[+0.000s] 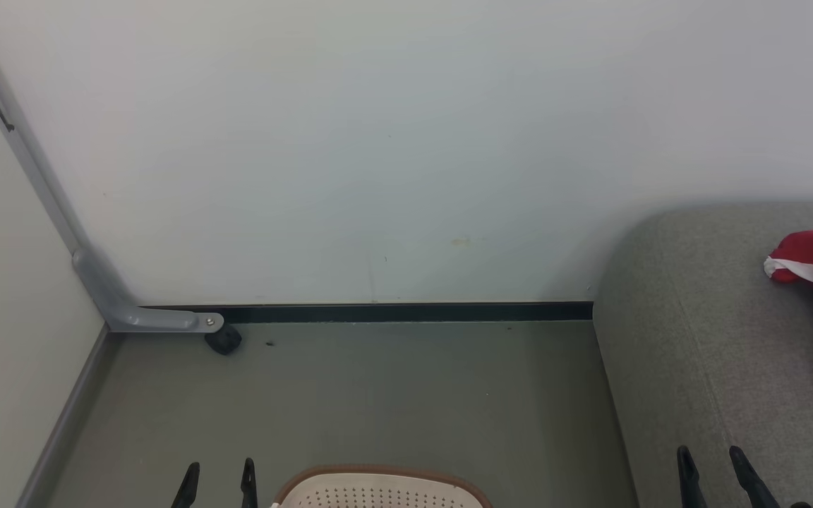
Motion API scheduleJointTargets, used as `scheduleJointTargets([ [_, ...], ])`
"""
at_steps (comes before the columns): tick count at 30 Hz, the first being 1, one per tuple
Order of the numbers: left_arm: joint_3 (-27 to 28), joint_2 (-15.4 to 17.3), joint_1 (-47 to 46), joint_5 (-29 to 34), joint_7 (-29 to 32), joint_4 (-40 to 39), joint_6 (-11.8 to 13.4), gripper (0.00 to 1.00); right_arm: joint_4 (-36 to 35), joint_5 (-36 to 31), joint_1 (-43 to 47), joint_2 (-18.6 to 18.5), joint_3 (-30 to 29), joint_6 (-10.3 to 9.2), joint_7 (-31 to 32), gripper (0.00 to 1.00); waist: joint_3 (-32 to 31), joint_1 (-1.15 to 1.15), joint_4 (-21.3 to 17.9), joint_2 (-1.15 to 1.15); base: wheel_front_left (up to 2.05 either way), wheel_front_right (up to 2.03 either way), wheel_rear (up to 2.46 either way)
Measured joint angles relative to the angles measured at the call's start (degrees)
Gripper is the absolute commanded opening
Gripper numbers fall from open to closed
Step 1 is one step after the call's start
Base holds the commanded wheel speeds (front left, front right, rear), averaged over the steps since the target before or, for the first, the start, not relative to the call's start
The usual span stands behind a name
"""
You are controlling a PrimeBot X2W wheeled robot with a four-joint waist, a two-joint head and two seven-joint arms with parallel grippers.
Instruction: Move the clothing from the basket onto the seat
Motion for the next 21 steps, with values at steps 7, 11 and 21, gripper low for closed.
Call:
scheduleJointTargets([
  [7, 0.08, -0.47, 0.01, 0.26, 0.36, 0.77, 0.00, 1.00, -1.22, 0.01, 0.00, -0.02, 0.01, -0.07, 0.71, 1.00, 0.34, 0.00, 0.09, 0.00, 0.00, 0.00, 0.00],
  [11, -0.09, -0.91, 0.05, 0.25, 0.53, 1.33, 0.00, 1.00, -2.88, -0.02, -0.02, -0.18, 0.18, -0.31, 0.99, 1.00, 0.79, 0.00, 0.00, 0.00, 0.00, 0.00, 0.00],
  [21, -4.48, -1.97, -0.65, 0.87, 2.60, 5.89, -0.13, 1.00, -8.03, -0.93, -0.32, -1.24, 0.22, -1.05, 2.15, 1.00, 4.31, 0.00, -0.48, 0.00, 0.00, 0.00, 0.00],
])
